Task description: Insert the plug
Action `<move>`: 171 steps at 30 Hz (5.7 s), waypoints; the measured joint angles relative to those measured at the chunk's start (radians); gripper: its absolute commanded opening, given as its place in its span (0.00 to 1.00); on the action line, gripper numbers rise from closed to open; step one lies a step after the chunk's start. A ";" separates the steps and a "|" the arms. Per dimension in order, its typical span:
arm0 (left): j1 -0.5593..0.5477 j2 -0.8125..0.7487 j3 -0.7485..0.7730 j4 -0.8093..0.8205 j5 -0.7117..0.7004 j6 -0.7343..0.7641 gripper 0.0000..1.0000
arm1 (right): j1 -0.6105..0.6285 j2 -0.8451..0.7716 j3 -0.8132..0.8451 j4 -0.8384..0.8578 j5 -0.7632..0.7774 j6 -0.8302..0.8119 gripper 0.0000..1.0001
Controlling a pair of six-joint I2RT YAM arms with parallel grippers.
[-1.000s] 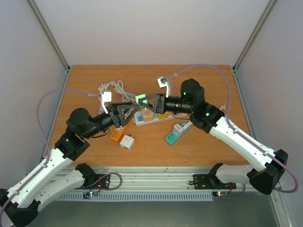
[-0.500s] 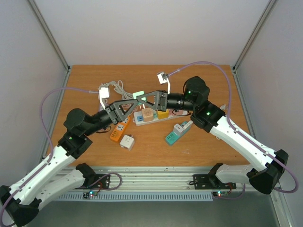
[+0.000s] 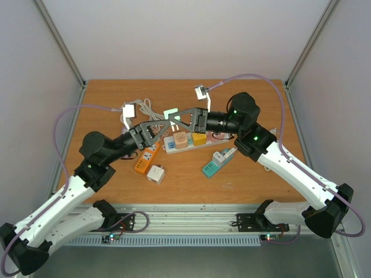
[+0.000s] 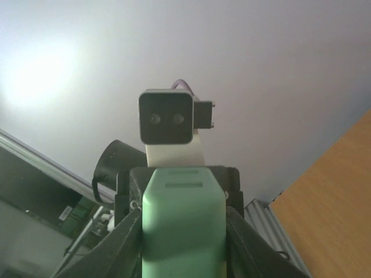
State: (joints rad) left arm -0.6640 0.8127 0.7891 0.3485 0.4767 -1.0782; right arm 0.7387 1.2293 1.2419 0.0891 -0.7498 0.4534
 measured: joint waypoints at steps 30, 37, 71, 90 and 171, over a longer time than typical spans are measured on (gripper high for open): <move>-0.004 0.144 -0.088 -0.215 -0.156 1.170 0.01 | 0.001 0.143 0.379 -1.019 0.463 -0.370 0.79; -0.004 0.150 -0.111 -0.208 -0.114 1.299 0.00 | 0.002 0.264 0.413 -1.060 0.444 -0.355 0.75; -0.005 0.003 0.103 -0.457 -0.477 0.812 0.99 | -0.245 0.231 0.330 -1.079 0.575 -0.557 0.24; -0.005 -0.208 0.177 -0.930 -0.681 0.883 0.99 | -0.205 0.455 0.274 -0.968 0.629 -0.632 0.22; -0.005 -0.202 0.125 -0.940 -0.747 0.909 0.99 | -0.106 0.578 0.204 -0.856 0.869 -0.511 0.18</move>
State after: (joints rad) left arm -0.6689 0.6106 0.9138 -0.5919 -0.2699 -0.1696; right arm 0.6331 1.8072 1.4464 -0.7670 0.1192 -0.0578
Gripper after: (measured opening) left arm 0.994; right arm 0.448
